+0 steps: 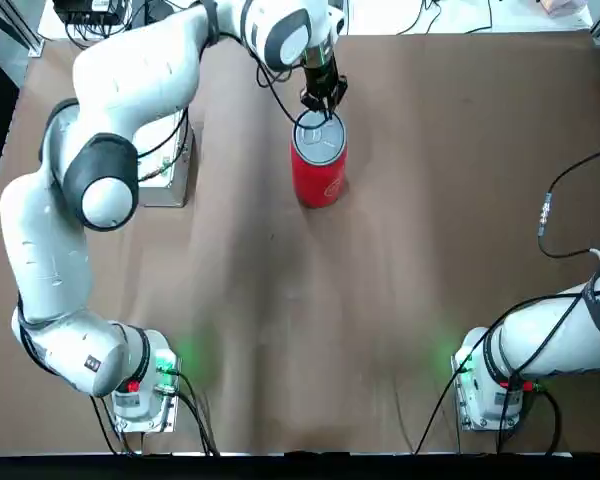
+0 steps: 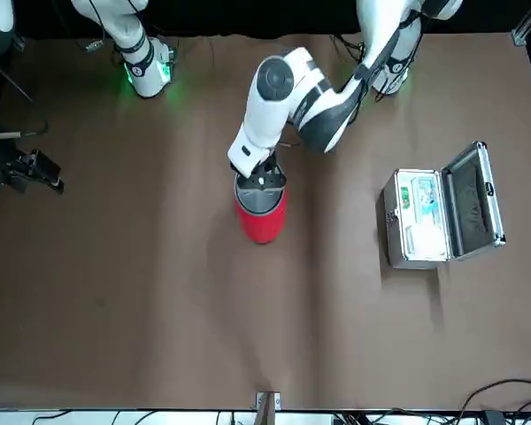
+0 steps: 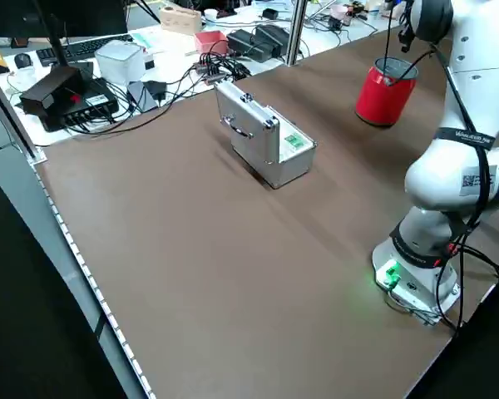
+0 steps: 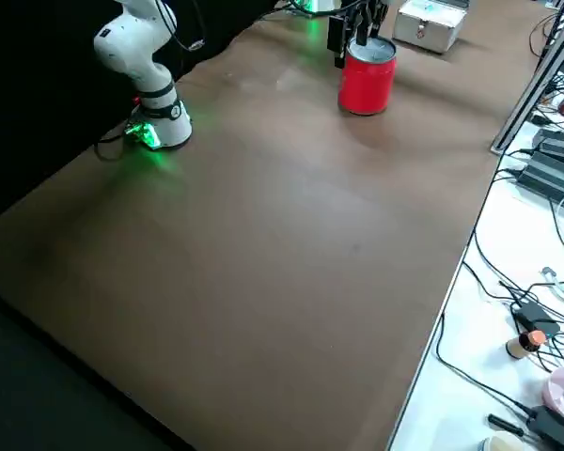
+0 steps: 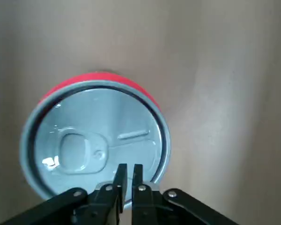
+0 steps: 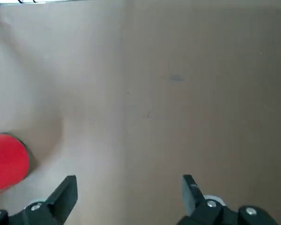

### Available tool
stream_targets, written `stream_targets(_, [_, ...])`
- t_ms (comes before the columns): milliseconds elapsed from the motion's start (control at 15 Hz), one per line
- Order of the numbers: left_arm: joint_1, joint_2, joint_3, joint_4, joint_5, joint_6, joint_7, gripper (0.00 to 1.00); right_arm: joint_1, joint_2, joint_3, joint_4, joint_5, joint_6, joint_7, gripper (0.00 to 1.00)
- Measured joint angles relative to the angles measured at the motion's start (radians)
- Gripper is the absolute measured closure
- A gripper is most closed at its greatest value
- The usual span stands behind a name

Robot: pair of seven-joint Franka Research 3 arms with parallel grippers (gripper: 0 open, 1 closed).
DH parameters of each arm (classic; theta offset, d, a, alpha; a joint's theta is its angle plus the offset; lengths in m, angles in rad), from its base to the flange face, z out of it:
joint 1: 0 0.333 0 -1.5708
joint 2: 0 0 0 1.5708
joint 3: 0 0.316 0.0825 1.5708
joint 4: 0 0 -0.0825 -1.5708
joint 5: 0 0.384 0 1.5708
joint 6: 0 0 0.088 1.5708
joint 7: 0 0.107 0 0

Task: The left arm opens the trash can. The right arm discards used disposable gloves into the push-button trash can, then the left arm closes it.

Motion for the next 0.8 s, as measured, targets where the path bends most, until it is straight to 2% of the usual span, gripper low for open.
stream_targets(67, [0.007, -0.017, 0.0, 0.0, 0.0, -0.015, -0.004, 0.89, 0.0, 0.0, 0.0, 0.0, 0.0, 0.0, 0.0, 0.01])
stream_targets(133, [0.018, -0.034, 0.001, 0.0, 0.0, -0.033, -0.005, 0.84, 0.0, 0.001, -0.001, 0.0, 0.0, 0.0, 0.0, 0.01])
stream_targets(200, [0.049, -0.064, 0.0, 0.001, 0.0, -0.077, -0.004, 0.67, 0.0, 0.001, -0.001, 0.0, 0.0, 0.001, 0.0, 0.01])
stream_targets(667, [0.179, -0.139, 0.001, 0.001, 0.0, -0.241, 0.062, 0.05, 0.001, 0.001, -0.002, 0.002, 0.0, 0.002, 0.0, 0.01])
stream_targets(733, [0.212, -0.152, 0.001, 0.001, 0.0, -0.269, 0.102, 0.01, 0.001, 0.001, -0.003, 0.002, 0.0, 0.002, 0.0, 0.01])
stream_targets(800, [0.252, -0.168, 0.001, 0.001, 0.0, -0.302, 0.152, 0.01, 0.001, 0.001, -0.004, 0.002, 0.0, 0.002, 0.0, 0.01])
